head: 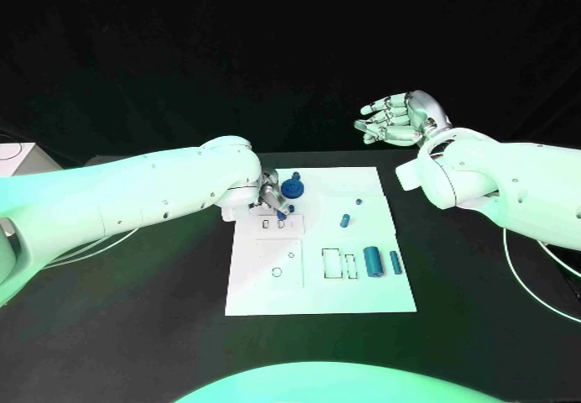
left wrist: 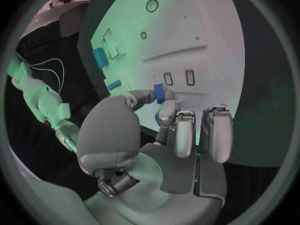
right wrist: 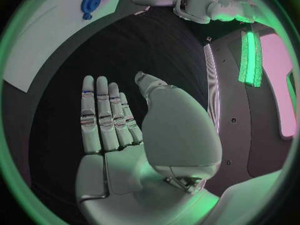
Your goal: Assemble the parts on the task board
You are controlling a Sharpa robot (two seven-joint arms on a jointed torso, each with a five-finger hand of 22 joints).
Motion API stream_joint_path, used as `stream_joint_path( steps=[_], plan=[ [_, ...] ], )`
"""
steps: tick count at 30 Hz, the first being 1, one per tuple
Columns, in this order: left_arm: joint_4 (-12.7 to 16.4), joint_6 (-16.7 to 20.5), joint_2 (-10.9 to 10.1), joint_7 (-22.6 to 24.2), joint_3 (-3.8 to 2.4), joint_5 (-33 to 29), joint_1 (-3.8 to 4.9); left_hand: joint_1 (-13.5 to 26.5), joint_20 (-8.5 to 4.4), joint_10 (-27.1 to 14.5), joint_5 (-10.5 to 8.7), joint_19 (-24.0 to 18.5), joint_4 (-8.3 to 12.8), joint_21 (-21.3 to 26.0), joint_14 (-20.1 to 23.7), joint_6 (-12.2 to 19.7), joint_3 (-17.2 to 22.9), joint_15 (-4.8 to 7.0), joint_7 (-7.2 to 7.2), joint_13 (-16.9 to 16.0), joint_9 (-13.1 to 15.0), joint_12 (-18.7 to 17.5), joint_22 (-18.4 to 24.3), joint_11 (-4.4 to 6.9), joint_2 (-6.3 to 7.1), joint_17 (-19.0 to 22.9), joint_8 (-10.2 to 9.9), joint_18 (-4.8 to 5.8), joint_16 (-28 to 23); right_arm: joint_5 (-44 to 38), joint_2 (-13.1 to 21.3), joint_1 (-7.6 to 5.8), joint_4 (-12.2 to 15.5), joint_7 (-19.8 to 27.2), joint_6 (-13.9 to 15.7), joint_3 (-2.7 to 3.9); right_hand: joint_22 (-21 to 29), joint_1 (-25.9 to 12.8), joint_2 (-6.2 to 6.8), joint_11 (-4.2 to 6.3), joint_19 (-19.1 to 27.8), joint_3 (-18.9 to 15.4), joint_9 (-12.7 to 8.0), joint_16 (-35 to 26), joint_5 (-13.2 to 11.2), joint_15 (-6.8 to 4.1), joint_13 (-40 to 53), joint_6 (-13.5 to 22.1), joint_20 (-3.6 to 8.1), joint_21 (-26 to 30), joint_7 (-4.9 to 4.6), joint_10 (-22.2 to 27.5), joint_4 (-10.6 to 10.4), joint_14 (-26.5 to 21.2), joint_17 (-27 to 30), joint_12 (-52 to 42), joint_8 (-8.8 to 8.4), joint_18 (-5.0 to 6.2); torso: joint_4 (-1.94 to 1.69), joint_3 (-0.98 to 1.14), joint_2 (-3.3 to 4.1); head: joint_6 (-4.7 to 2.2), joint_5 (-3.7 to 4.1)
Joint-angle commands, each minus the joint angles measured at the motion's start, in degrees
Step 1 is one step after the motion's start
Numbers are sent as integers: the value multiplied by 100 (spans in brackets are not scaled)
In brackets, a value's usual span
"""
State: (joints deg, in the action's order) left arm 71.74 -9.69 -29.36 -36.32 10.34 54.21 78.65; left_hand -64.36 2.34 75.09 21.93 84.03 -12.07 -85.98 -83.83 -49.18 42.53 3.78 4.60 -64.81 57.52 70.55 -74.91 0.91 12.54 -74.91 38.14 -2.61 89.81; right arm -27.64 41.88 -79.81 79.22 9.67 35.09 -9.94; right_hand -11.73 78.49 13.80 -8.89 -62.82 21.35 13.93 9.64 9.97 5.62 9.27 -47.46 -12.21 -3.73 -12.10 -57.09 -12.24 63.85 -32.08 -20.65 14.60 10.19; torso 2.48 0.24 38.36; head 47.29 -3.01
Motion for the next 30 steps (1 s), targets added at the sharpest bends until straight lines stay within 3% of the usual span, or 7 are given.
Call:
stream_joint_path(
  steps=[1, 11, 30],
  plan=[
    [-3, 51, 29, -42, 12, 121, -2, 46, -25, 48, 25, 250, 1082, -23, -617, -151, 1055, 41, -119, -6, 1, 35, -758, -3, -21, -1509, -38, 95, 19, -3, 0, 3, 9, 41, -106, 1, 21, -86, -2, -28, 33, -50, -8, -37, 33, 37, -18, 33, 2, 12, -109, 18, 6, -6, 13, 25, -28, 34, 1, 2, 6, 4, -1],
    [27, -154, 24, -50, 107, 156, -5, 51, -27, 50, 52, 254, 1089, -27, -617, -159, 1057, 44, -122, -5, 6, 35, -767, 0, -20, -1509, -37, 97, 19, -2, 2, 3, 9, 35, -127, 1, 21, -86, -2, -28, 33, -50, -8, -37, 33, 37, -18, 33, 2, 12, -109, 18, 6, -6, 13, 25, -28, 34, 1, -1, 0, 22, 2],
    [27, -256, 35, -4, 148, 217, -33, 51, -28, 37, 53, 264, 1094, -38, -617, -162, 1059, 45, -124, 20, 10, 14, -789, 1, -28, -1509, -40, 102, 19, -2, -4, 6, 0, 26, -154, 1, 42, -98, -6, -31, 39, -64, -10, -47, 34, 40, -35, 35, -2, 11, -111, 22, 7, -7, 24, 23, -30, 35, 0, -1, 1, 53, -7]
  ],
)
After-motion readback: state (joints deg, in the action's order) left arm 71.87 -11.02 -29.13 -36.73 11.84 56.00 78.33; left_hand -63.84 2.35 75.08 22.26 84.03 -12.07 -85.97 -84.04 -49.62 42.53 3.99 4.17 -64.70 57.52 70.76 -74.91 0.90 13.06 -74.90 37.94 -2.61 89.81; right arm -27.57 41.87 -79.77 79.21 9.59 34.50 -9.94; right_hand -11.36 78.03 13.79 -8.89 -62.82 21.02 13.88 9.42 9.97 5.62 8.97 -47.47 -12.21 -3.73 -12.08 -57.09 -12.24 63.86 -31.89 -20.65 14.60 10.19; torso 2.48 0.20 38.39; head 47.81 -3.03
